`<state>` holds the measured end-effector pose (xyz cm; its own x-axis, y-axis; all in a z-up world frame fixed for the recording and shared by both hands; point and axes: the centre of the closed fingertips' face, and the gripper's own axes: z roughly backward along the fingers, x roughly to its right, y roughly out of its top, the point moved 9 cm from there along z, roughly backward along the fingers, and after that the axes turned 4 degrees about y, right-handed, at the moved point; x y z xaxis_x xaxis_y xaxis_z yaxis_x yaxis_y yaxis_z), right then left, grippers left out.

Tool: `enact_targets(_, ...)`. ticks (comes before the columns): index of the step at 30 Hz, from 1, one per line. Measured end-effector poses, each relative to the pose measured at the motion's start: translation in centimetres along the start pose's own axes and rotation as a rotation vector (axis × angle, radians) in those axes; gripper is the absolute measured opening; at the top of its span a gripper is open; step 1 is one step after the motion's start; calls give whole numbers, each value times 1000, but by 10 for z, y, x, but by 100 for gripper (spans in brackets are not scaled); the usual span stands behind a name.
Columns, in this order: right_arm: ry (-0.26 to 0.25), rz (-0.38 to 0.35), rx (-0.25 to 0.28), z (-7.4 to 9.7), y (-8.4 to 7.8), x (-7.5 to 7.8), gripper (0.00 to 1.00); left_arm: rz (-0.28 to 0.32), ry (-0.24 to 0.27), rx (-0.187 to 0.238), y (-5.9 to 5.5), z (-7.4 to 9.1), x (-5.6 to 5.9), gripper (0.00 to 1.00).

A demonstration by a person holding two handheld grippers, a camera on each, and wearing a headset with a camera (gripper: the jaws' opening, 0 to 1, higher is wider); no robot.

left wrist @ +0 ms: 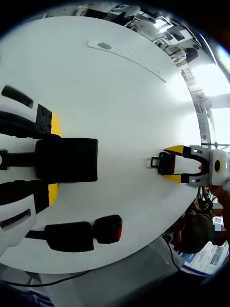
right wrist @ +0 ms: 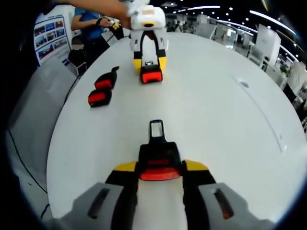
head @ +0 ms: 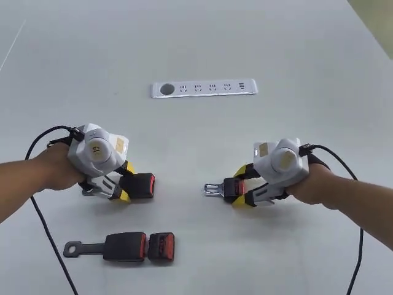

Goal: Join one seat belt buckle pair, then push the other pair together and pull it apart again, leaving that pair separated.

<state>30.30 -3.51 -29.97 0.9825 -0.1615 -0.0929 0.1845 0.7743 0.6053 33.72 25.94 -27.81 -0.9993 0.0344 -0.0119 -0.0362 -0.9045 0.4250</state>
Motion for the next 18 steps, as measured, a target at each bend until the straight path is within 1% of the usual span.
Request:
enact_targets(4, -2, -6, -6, 0, 1, 0, 37, 7, -1, 0, 0, 0, 0, 33)
enact_targets(7, -1, 23, -18, -1, 1, -5, 40, 23, -5, -2, 0, 0, -1, 34)
enact_targets(8, 0, 19, -16, -1, 1, -5, 42, 32, -8, 0, 0, 0, -2, 34)
enact_targets(9, -1, -6, -12, -1, 1, -7, 44, 46, -13, 2, 1, 0, -1, 35)
enact_targets(10, -9, 1, -22, -1, 1, -7, 50, 74, -28, 6, 1, 0, 0, 38)
enact_targets(11, -46, 13, -46, -1, -2, -8, 57, 100, -37, 15, 2, 0, 2, 41)
enact_targets(12, -49, -1, -38, -1, -3, -9, 66, 131, -41, 16, 3, 1, 5, 46)
enact_targets(13, -61, -30, -23, 0, -4, -10, 69, 128, -35, 15, 3, 1, 6, 51)
enact_targets(14, -85, -75, 18, 3, -4, -11, 69, 138, -12, 8, 2, 2, 7, 58)
enact_targets(15, -107, -92, 43, 5, -5, -11, 69, 162, 11, 11, 1, 3, 7, 69)
enact_targets(16, -144, -136, 80, 9, -5, -11, 70, 201, 24, 30, 1, 4, 8, 75)
enact_targets(17, -162, -167, 101, 11, -5, -12, 72, 255, 37, 69, 1, 7, 6, 77)
enact_targets(18, -194, -198, 126, 14, -5, -13, 74, 290, 47, 92, 1, 10, 6, 78)
